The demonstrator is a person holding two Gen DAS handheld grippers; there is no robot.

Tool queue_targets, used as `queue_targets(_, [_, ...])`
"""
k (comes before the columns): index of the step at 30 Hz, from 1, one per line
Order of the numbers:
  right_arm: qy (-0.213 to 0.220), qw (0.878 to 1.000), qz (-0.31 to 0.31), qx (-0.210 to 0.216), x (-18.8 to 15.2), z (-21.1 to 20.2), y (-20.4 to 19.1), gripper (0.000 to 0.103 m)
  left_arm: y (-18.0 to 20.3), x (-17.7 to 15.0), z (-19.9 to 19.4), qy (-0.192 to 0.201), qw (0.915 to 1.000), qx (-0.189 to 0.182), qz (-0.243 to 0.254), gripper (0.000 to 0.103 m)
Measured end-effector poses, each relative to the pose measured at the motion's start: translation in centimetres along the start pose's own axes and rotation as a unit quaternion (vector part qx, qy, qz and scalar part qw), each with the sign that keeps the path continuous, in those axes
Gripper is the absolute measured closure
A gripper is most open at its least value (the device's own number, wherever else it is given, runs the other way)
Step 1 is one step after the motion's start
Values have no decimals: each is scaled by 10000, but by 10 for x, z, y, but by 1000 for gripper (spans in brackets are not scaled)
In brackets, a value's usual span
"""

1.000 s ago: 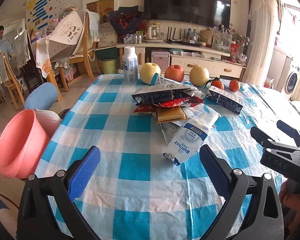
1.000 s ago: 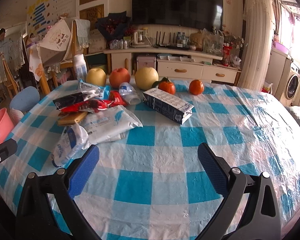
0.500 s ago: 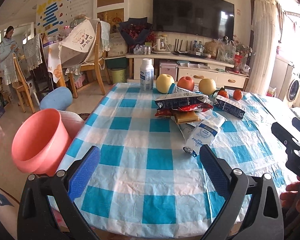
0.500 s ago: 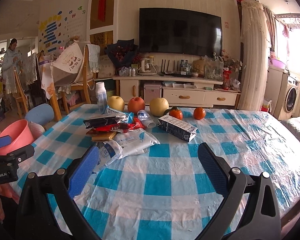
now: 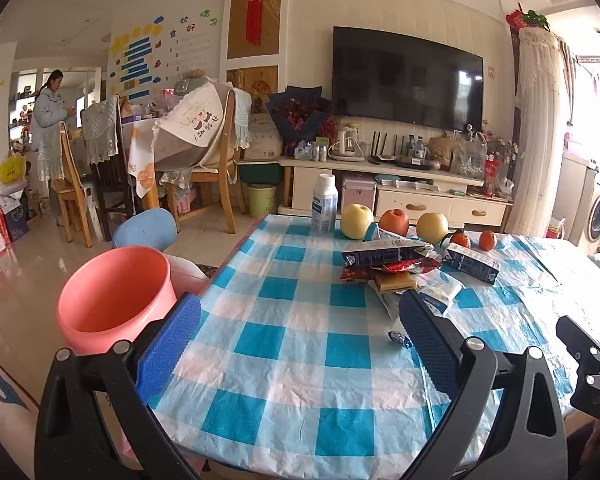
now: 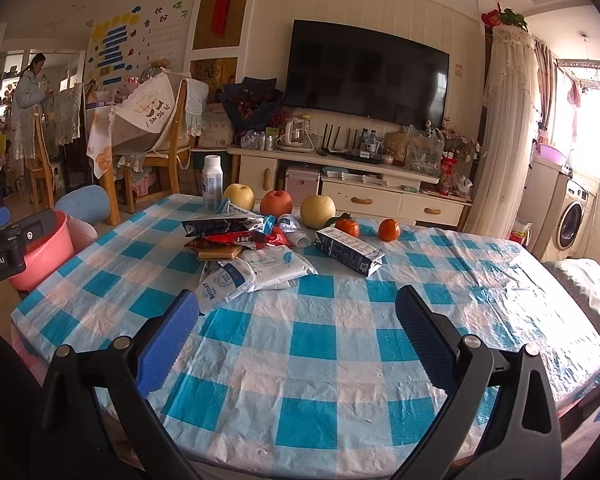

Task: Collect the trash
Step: 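Move both tools toward the pile of wrappers on the table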

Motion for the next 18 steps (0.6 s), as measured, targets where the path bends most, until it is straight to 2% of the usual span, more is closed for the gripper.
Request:
queue_targets(6, [67, 9997, 22, -222, 1, -4, 7, 4, -1, -4, -2, 33, 9999, 95, 57, 5])
queue_targets(18, [197, 9996, 0, -203, -2, -8, 11, 4, -3, -5, -2, -31, 9998, 198, 6, 5])
Point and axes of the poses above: each gripper's, at about its wrist camera, not at the fingertips, and z roughly the way its jaws point, y to its right, x to its top, the point moved 1 cm from there along z, roughly the way its jaws point, and after that the axes turned 7 degrees about -x, right-handed, at the moved point
